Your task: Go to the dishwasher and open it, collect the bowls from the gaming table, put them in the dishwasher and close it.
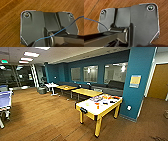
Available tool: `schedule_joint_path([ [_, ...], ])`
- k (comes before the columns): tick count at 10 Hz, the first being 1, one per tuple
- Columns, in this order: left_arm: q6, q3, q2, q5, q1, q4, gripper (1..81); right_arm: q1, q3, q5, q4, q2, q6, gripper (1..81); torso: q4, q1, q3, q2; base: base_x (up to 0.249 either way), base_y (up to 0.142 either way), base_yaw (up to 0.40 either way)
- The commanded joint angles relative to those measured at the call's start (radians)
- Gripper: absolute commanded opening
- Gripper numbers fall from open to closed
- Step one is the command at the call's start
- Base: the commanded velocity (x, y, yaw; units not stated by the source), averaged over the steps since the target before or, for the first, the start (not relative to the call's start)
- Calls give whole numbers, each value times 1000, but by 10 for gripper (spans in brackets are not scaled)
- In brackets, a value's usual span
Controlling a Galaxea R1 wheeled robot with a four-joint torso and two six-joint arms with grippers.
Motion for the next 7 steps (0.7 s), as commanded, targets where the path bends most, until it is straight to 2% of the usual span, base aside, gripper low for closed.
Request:
schedule_joint_path([
  [1,1,1,-5,42,-52,-1,811,57,-1,-53,-5,0,0,811,0,1,0,0,0,0,-400],
  [5,0,1,-8,42,-49,-6,811,58,-1,-51,-5,2,-2,811,0,1,0,0,0,0,-400],
  [7,-2,1,-8,40,-52,-7,811,61,-1,-51,-5,3,-2,811,0,1,0,0,0,0,-180],
])
